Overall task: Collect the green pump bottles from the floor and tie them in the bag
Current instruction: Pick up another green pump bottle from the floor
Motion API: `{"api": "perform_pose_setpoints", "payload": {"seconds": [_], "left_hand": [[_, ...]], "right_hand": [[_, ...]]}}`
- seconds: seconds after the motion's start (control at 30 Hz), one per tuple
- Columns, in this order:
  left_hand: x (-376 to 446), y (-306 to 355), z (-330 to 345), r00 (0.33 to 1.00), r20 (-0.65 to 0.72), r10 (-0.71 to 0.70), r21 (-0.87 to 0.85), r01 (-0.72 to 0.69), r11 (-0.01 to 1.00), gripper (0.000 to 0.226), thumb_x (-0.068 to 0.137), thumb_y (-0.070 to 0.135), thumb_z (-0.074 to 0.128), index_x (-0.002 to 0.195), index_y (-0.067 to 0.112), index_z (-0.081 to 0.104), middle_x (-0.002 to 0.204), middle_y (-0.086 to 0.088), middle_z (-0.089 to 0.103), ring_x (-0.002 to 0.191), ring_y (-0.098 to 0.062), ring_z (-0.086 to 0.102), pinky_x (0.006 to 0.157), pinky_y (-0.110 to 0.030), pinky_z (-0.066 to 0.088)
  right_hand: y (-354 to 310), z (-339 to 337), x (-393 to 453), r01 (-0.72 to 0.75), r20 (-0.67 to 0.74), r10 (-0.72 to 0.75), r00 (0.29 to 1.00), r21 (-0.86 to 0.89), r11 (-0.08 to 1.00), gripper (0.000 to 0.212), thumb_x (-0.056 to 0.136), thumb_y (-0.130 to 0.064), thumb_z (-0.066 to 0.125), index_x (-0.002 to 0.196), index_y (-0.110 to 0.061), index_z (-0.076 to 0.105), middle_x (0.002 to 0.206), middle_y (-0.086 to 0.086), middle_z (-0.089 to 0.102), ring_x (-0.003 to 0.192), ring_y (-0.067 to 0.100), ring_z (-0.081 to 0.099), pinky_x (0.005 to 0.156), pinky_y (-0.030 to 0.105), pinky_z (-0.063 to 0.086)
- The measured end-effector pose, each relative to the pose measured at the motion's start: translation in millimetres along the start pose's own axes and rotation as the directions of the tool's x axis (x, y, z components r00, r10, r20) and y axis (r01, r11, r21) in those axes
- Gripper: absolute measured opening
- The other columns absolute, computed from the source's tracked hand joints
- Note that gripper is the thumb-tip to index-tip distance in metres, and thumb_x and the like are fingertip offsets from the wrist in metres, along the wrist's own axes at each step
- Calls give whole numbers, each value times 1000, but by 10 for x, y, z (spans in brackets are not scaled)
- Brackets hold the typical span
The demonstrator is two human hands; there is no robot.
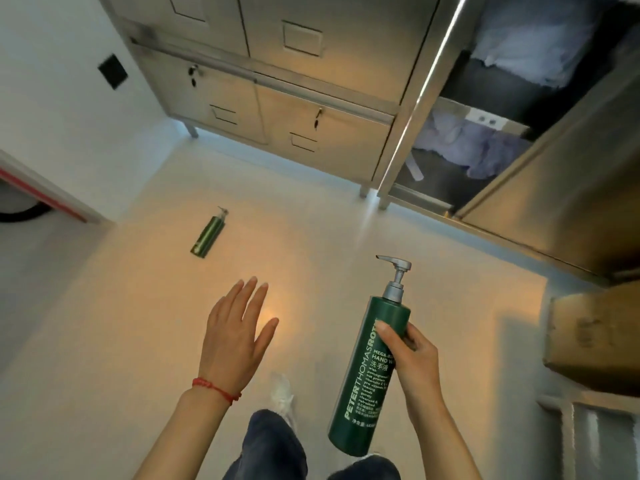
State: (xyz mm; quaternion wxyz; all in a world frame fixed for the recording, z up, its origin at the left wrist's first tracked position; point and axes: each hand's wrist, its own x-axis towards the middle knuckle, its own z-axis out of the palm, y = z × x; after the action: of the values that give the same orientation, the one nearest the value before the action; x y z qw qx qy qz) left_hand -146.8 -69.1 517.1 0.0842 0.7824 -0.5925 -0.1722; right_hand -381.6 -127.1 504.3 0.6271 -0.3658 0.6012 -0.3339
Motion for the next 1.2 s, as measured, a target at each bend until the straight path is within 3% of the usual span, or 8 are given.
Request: {"api": "perform_pose_setpoints", "payload": {"seconds": [0.27, 0.7, 0.97, 1.2], "left_hand": [[626, -1158, -459, 985, -72, -156, 28, 158, 987, 66, 90, 53, 19, 129, 6, 44, 132, -20, 51, 121, -39, 46, 99, -49, 33], [2433, -2126, -910, 965, -107, -238, -68, 232, 970, 60, 87, 44, 31, 130, 5, 43, 133, -21, 49, 125, -39, 42, 102, -49, 33], [3379, -2998, -988, 971, -70, -229, -70, 224, 972, 57, 87, 42, 34, 130, 6, 43, 134, -20, 48, 125, -38, 42, 102, -44, 26], [4233, -3998, -657, 988, 42, -149, -78, 152, 985, 58, 87, 41, 33, 128, 4, 46, 134, -20, 49, 125, -37, 43, 103, -45, 30]], "right_hand": [[-310, 1406, 653, 16, 151, -6, 989, -64, 998, 11, 76, -18, 71, 87, -20, 68, 72, -10, 74, 65, 3, 67, 53, 12, 49], [-999, 2929, 2295, 11, 205, 17, 979, -132, 991, 8, 76, -20, 71, 83, -23, 68, 71, -12, 73, 64, 2, 67, 52, 11, 48], [-1091, 4037, 3121, -45, 245, 92, 965, -191, 980, 11, 77, -16, 70, 86, -22, 67, 70, -11, 74, 64, 2, 68, 52, 11, 49], [-670, 4874, 3858, -120, 139, 148, 979, -194, 974, 11, 77, -16, 71, 85, -21, 67, 67, -14, 72, 62, -1, 66, 52, 9, 47]]}}
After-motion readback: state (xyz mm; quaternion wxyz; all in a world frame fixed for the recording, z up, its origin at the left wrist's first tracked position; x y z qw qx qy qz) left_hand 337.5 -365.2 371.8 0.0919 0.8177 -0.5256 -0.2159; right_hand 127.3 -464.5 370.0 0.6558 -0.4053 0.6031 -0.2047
